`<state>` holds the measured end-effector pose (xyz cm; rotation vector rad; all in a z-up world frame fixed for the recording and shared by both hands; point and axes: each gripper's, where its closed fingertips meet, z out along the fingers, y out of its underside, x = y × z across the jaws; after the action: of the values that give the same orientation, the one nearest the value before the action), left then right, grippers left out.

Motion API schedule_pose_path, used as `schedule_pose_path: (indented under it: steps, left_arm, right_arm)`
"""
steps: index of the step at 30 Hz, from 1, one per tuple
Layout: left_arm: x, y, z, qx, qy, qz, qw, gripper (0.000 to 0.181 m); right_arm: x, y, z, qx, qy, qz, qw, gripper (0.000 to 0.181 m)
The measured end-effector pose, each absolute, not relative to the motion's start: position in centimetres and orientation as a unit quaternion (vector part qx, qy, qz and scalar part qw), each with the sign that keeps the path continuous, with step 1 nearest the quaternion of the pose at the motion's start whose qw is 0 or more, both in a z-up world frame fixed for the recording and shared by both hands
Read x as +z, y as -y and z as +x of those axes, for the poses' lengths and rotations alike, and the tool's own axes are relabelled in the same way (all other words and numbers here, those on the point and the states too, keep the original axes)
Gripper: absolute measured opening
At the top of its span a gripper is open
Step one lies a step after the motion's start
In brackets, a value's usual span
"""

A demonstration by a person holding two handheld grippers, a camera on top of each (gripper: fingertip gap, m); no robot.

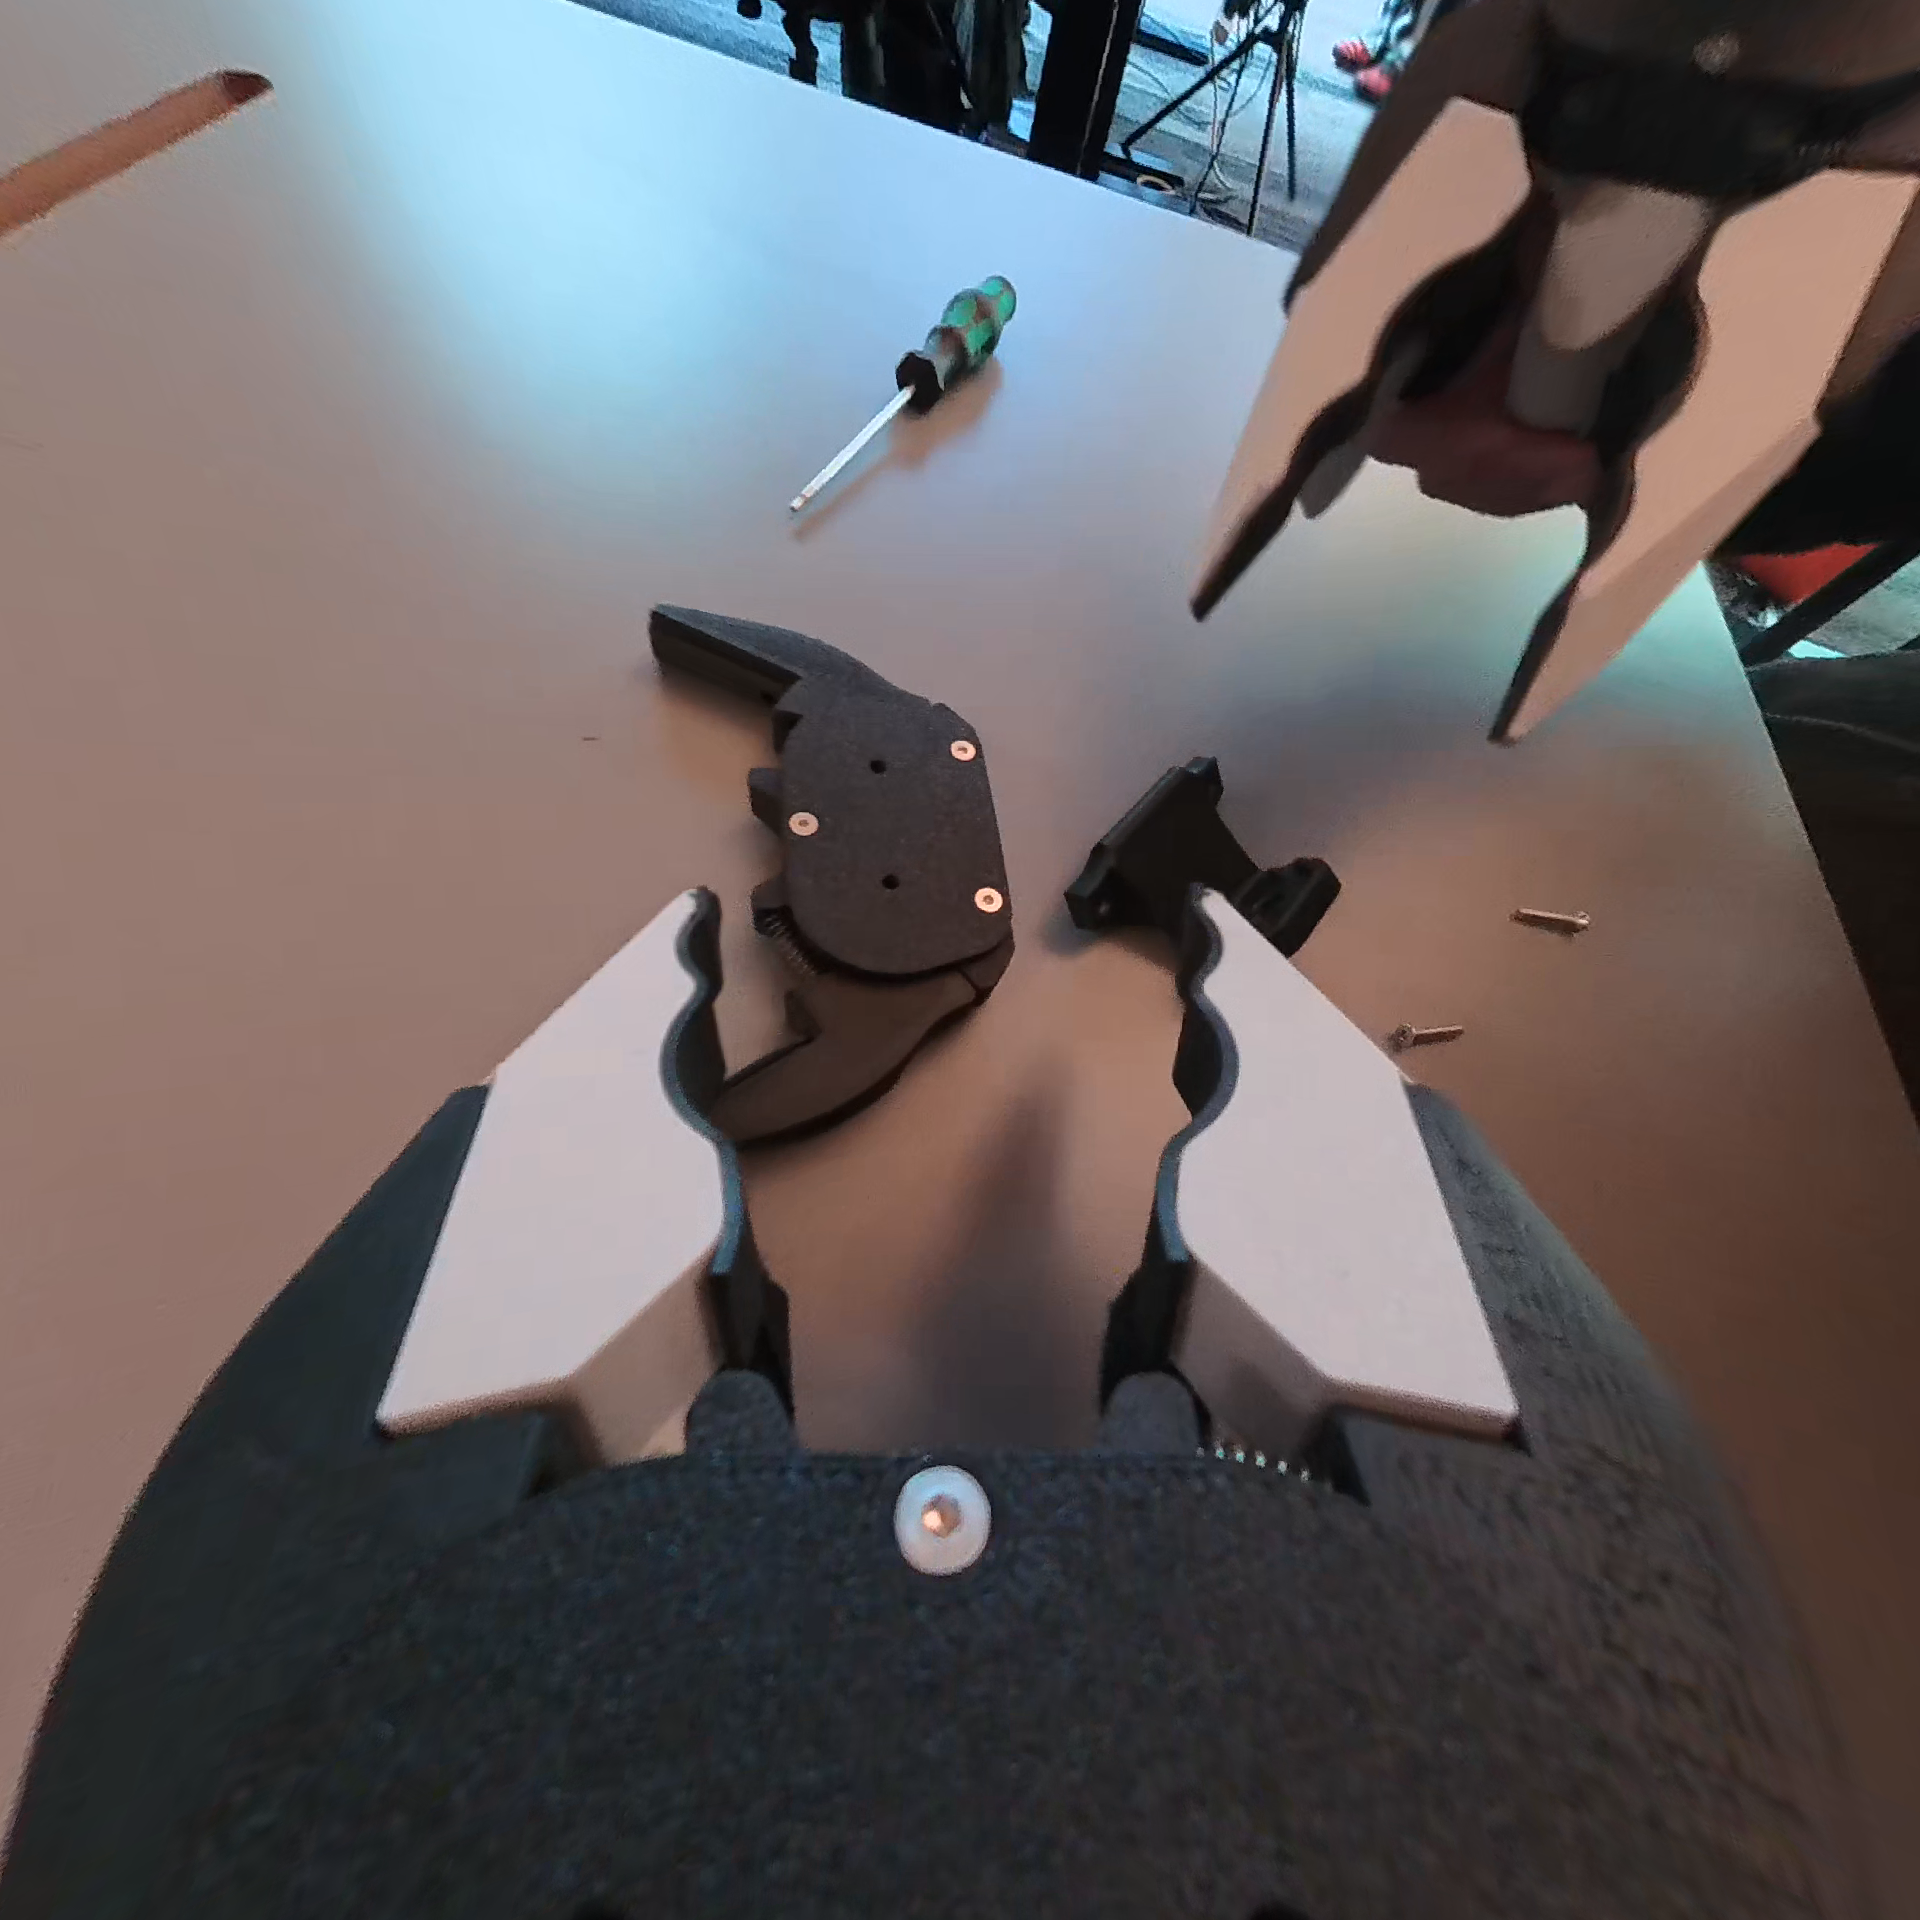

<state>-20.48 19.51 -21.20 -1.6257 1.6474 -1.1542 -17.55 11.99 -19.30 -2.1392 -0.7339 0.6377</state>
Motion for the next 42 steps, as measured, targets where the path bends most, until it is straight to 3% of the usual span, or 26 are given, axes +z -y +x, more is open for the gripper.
schedule_pose_path:
  steps: [7,14,26,40,42]
  left_arm:
    - [-20.2,-19.9,-21.0,-0.461,-0.585,-0.613,0.265,0.085]
    - [-19.8,-20.4,-21.2,-0.453,-0.586,-0.612,0.277,0.082]
    - [-20.5,-21.0,-21.8,-0.428,-0.600,-0.616,0.279,0.083]
    - [-22.4,-20.2,-21.3,-0.406,-0.621,-0.622,0.250,0.082]
    - [-22.4,-20.2,-21.2,-0.405,-0.622,-0.621,0.253,0.082]
  right_arm:
    - [-18.8,-10.9,-19.2,0.237,0.322,-0.821,0.407,0.067]
    - [-19.2,-9.8,-18.9,0.205,0.350,-0.817,0.410,0.058]
    - [-20.2,-11.3,-17.7,0.209,0.306,-0.839,0.398,0.066]
    - [-23.8,-13.6,-19.0,0.204,0.321,-0.871,0.313,0.046]
    - [-24.1,-13.3,-19.5,0.175,0.378,-0.856,0.308,0.026]
